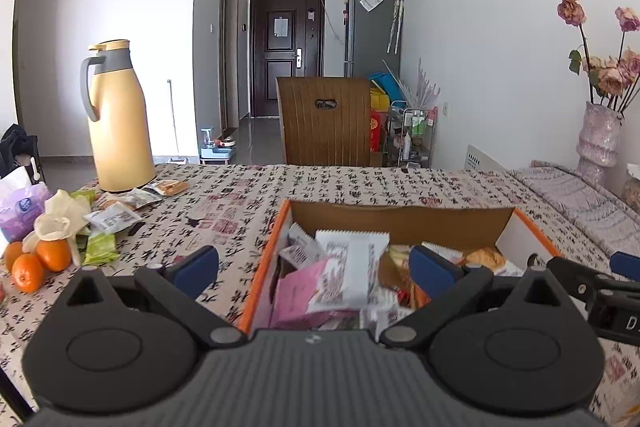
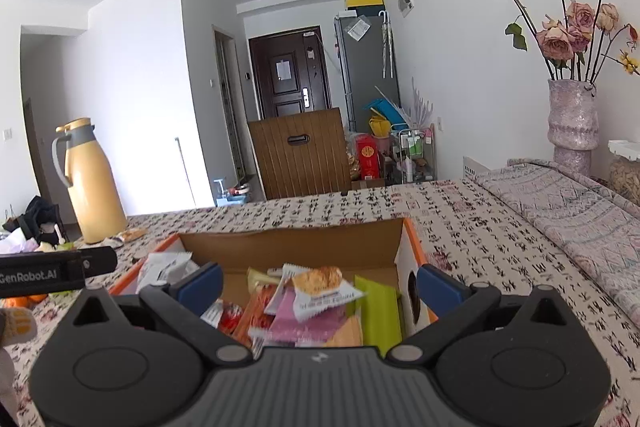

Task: Organize snacks
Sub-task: 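Move both open grippers back to the biscuit packets on the table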

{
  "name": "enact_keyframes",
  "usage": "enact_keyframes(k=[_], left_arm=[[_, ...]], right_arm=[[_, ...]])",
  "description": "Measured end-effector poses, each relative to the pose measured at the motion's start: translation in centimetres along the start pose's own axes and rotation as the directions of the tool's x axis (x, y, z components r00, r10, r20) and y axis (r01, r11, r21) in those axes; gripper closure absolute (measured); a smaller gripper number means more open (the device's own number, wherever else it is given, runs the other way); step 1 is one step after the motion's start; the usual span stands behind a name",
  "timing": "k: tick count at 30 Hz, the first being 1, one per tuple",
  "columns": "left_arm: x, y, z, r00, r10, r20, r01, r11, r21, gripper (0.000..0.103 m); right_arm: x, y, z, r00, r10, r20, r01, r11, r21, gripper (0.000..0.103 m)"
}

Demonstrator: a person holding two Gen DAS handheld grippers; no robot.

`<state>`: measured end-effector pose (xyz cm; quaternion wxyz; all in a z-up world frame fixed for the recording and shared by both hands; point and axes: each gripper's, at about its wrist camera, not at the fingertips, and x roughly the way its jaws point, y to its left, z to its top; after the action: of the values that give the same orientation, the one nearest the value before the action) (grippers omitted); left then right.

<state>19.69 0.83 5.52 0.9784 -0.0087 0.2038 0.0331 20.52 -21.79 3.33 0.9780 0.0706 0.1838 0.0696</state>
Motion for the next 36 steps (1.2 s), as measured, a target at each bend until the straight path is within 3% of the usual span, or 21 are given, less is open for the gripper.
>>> enact_keyframes(k=[19,27,36], left_arm=[[-3.2,3.7,-6.1,0.995,-0.002,-0.103,0.004,1.000,0.025,0.000],[-2.9,4.1,-6.7,0.992,-0.004,-0.125,0.005,1.000,0.015,0.000],[-2.5,4.4,-7.0,0.990,-0.003,-0.142,0.003,1.000,0.000,0.000]], right_arm=[[-2.9,1.4,-4.7,0.989,-0.001,-0.149,-0.005,0.999,-0.041,0.000],[-0.9,2.7,-5.7,0.969,0.007,-0.246,-0.026,0.997,-0.076,0.000],[3.2,3.5,-5.9,0.928,-0.014,-0.373,-0.016,0.997,-0.077,0.000]])
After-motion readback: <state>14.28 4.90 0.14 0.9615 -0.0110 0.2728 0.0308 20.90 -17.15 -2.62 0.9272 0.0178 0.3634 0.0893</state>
